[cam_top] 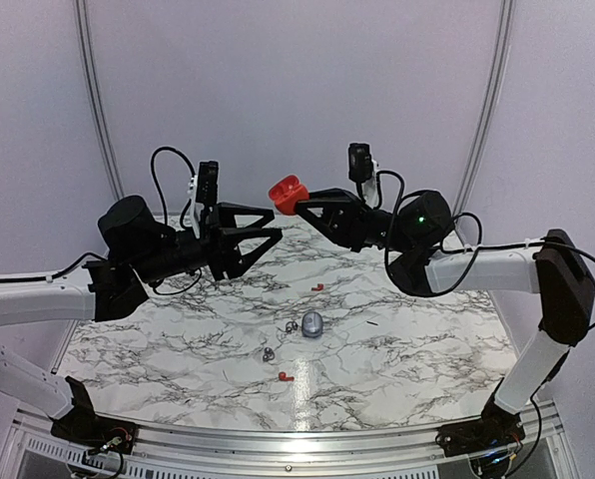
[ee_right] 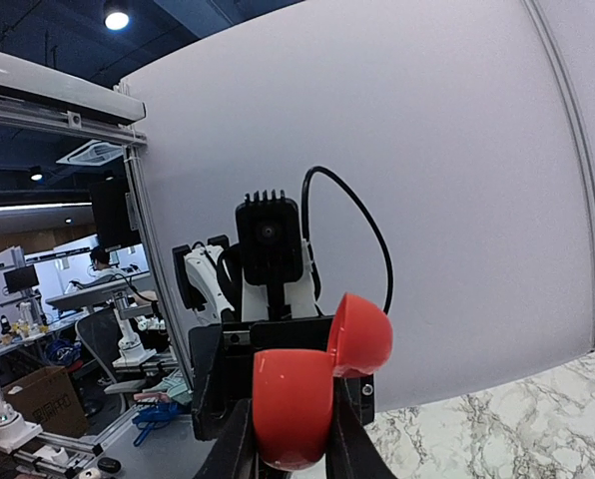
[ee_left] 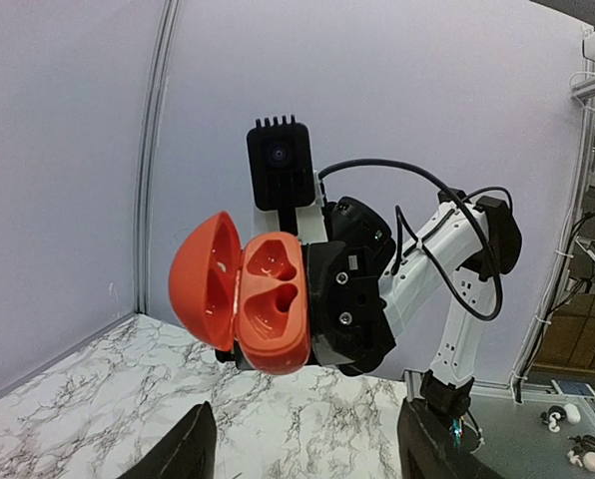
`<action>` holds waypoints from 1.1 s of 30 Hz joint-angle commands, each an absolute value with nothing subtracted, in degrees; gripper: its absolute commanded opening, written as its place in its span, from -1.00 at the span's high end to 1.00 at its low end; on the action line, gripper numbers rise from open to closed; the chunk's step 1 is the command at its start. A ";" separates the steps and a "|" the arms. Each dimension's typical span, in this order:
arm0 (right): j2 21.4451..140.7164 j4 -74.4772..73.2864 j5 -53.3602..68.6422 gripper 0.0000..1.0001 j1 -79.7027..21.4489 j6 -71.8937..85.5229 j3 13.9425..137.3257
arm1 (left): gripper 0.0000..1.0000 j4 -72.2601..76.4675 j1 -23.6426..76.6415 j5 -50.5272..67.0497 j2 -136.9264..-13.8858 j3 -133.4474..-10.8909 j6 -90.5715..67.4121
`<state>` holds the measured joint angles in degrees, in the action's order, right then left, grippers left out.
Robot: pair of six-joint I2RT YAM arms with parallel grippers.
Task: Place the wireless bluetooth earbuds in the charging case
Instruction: Pass from the right arm to the left
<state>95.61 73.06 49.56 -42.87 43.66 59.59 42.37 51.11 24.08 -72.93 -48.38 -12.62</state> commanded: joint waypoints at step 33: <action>95.46 77.72 42.60 1.00 -46.19 41.94 60.61 | 0.33 56.21 53.71 18.70 -77.94 -52.98 -16.86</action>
<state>95.68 77.28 44.25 -45.23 43.24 60.07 52.60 53.54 19.53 -77.34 -51.77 -15.57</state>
